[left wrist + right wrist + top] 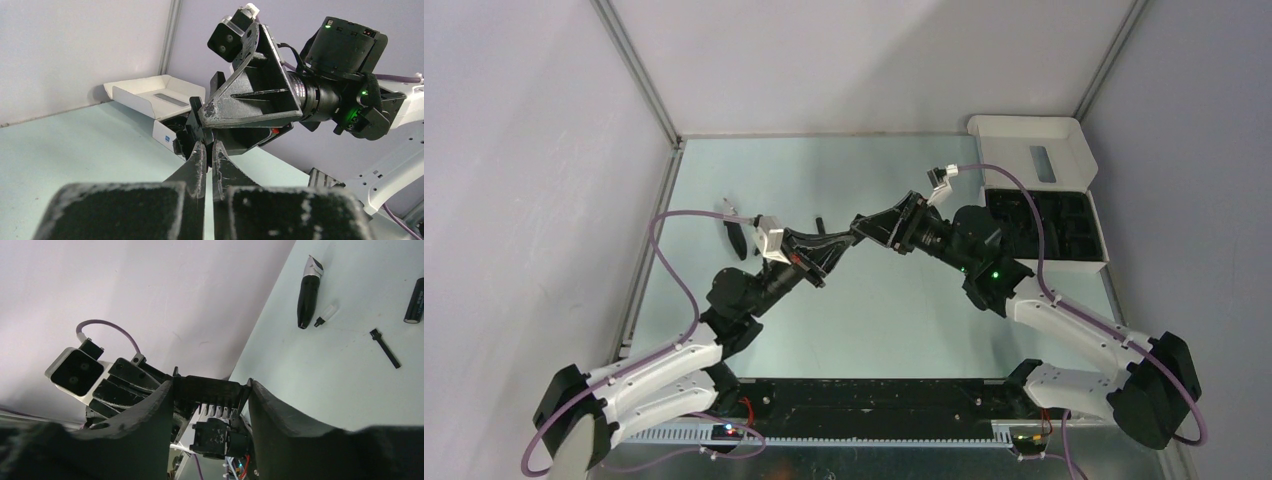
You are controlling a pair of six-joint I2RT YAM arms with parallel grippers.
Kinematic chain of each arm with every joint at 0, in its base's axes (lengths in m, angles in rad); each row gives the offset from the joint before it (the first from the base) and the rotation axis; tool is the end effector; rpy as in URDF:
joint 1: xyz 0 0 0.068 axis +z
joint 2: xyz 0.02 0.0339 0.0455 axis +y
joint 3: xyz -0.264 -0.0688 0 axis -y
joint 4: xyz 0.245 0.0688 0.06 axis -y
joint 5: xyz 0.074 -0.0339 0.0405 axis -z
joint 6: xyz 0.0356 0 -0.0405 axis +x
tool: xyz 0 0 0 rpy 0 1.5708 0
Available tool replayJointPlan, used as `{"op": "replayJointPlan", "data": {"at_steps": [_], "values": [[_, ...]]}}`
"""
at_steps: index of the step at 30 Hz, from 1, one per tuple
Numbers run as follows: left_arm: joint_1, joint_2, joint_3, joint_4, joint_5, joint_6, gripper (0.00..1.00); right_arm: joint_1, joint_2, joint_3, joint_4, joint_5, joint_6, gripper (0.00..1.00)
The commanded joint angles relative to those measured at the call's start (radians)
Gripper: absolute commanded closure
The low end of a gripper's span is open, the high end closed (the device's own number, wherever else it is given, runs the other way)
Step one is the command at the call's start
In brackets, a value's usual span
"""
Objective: Sort the hair-cutting tools
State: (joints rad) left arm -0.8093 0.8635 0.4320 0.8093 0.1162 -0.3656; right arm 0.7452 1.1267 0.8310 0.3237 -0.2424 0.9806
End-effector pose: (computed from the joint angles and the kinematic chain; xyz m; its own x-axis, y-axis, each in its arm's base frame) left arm 0.1335 -0.1460 0.3065 -0.0459 -0.4665 -0.8833 0.8318 0.4718 -0.2924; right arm 0.1904 0.1873 0.3409 -0.6820 0.4681 -0.5619 -0.4816 0.2907 0.8268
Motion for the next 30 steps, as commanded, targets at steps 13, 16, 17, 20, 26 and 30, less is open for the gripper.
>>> {"op": "replayJointPlan", "data": {"at_steps": [13, 16, 17, 20, 26, 30], "values": [[-0.006, -0.125, 0.031, -0.205, -0.102, 0.101, 0.27, -0.083, -0.055, 0.08, -0.167, -0.078, -0.148, 0.87], [-0.005, -0.224, 0.07, -0.428, -0.232, 0.115, 0.06, -0.132, -0.064, 0.126, -0.333, -0.082, -0.246, 0.88], [-0.003, -0.243, 0.105, -0.485, -0.302, 0.118, 0.02, -0.159, -0.064, 0.137, -0.376, -0.077, -0.27, 0.88], [0.019, -0.308, 0.19, -0.782, -0.385, 0.139, 0.0, -0.239, -0.054, 0.203, -0.607, -0.045, -0.397, 0.9], [0.199, -0.333, 0.353, -1.178, -0.384, 0.13, 0.0, -0.401, -0.013, 0.281, -0.908, 0.077, -0.596, 0.93], [0.299, -0.342, 0.341, -1.287, -0.377, 0.148, 0.0, -0.509, 0.02, 0.298, -1.021, 0.228, -0.696, 0.93]]}}
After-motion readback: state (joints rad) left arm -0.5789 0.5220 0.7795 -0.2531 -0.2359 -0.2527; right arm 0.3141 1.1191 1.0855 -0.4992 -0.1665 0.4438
